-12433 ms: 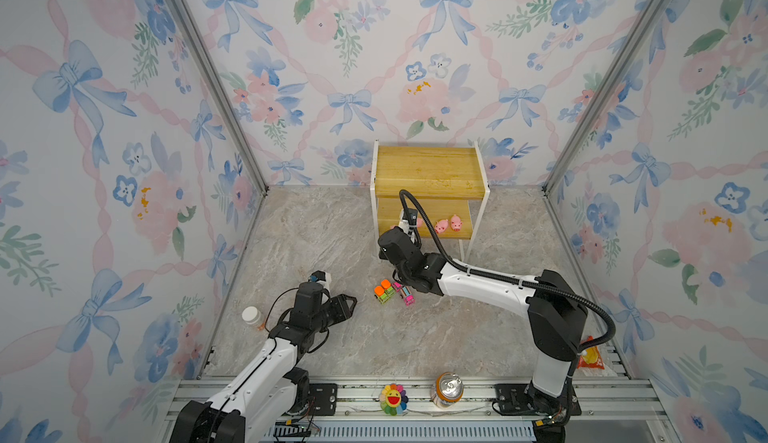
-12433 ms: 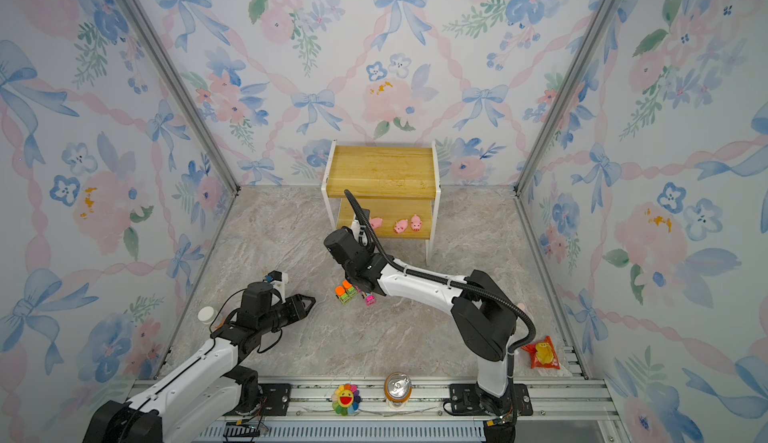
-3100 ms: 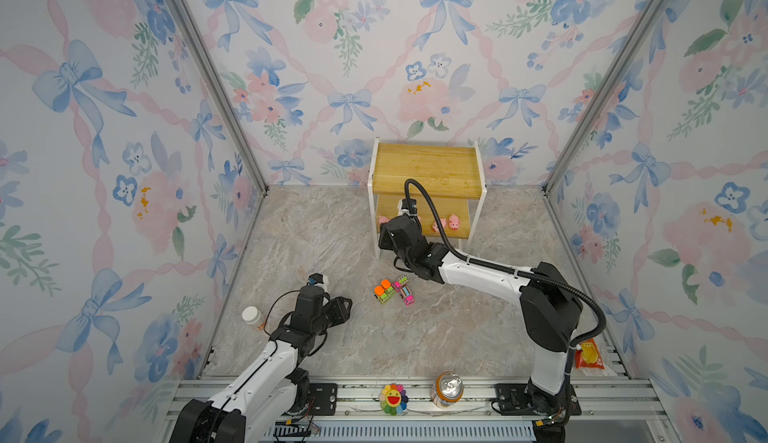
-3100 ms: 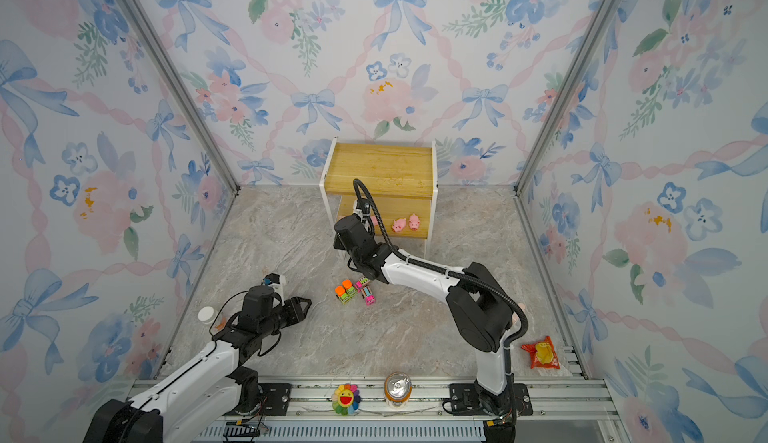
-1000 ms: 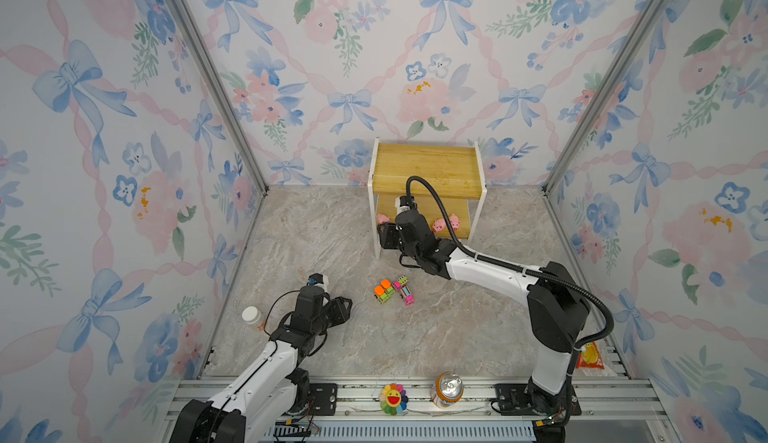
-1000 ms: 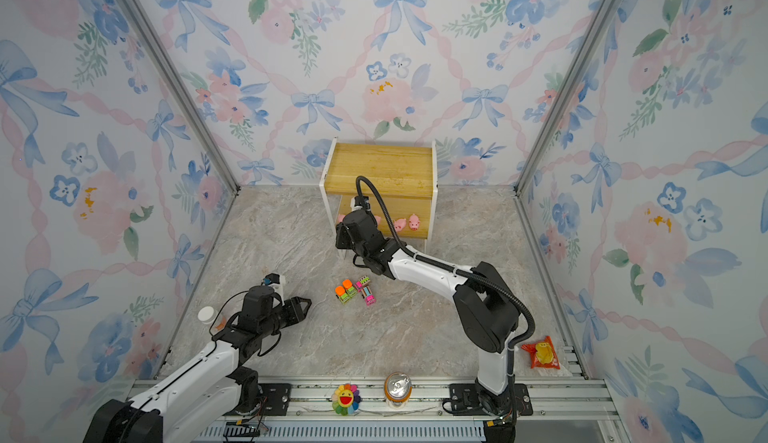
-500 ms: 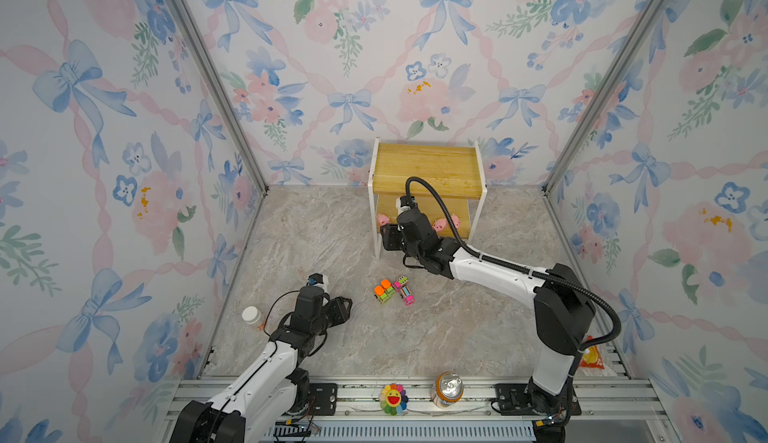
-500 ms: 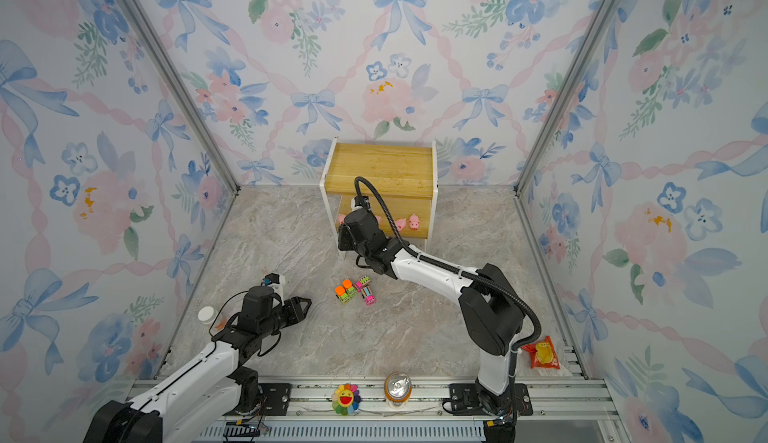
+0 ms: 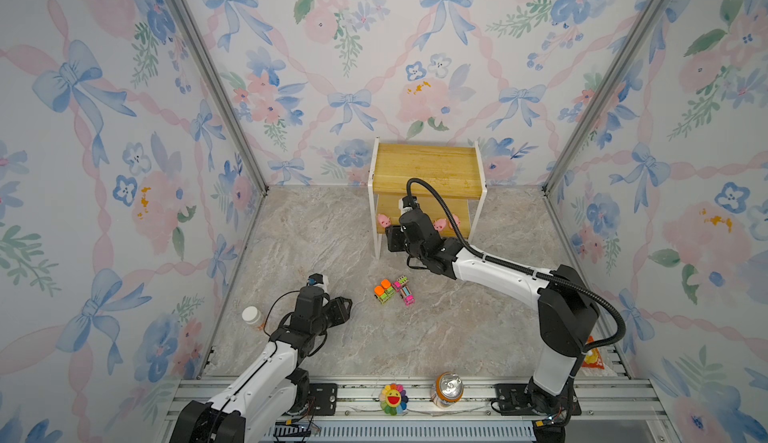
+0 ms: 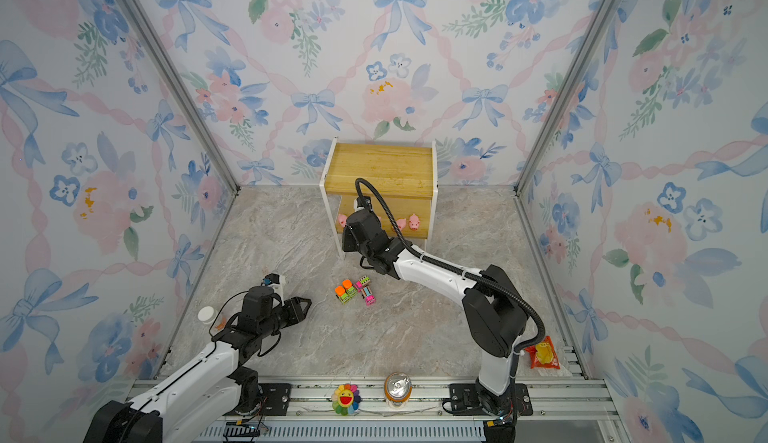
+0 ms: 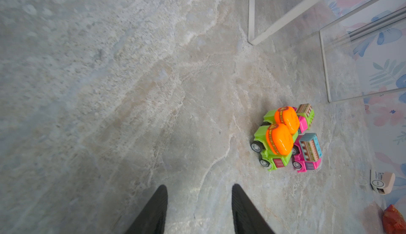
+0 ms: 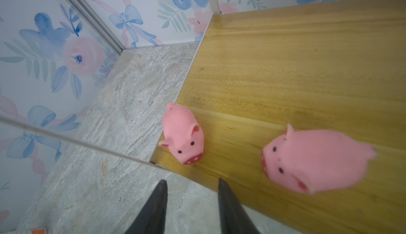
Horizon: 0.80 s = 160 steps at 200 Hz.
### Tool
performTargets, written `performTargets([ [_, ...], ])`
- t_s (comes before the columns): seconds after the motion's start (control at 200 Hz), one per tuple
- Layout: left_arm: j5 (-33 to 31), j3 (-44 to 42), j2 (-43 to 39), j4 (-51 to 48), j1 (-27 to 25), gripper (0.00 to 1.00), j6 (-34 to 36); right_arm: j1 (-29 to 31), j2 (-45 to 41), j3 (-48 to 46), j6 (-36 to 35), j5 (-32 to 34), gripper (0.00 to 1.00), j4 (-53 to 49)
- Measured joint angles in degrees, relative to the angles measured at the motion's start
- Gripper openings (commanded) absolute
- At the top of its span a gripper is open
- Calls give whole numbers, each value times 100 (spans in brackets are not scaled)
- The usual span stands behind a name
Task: Place and organize the plastic toys onto the shelf
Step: 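Open the right gripper and release the pig on the lower tier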
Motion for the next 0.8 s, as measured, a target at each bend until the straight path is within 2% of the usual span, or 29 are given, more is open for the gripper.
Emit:
performTargets([
  [0.8,0,0,0,4,-2,49,0,160,-61,-219,-616,511,32,540],
])
